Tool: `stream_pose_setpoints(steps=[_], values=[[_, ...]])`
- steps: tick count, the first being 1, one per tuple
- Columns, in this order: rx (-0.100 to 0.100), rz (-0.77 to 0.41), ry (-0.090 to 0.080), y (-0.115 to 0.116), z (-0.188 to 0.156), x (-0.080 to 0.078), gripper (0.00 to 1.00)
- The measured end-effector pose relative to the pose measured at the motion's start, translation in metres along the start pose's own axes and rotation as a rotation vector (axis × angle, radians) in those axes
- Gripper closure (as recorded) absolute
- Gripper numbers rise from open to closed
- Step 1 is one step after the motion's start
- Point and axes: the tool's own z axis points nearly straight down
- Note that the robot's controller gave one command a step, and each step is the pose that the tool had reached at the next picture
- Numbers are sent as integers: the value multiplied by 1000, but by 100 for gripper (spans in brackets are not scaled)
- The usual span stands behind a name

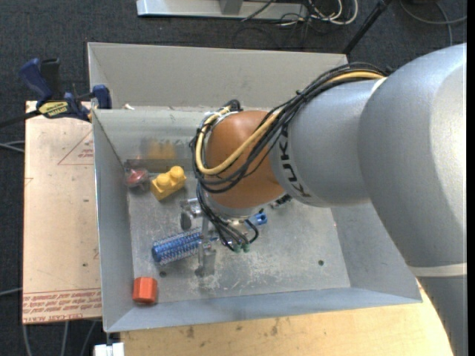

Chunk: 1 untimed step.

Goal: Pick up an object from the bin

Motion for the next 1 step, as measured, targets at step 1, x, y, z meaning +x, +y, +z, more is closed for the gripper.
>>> stream_pose_setpoints(steps=[1], values=[[0, 33, 2, -3, 2, -8, 0]])
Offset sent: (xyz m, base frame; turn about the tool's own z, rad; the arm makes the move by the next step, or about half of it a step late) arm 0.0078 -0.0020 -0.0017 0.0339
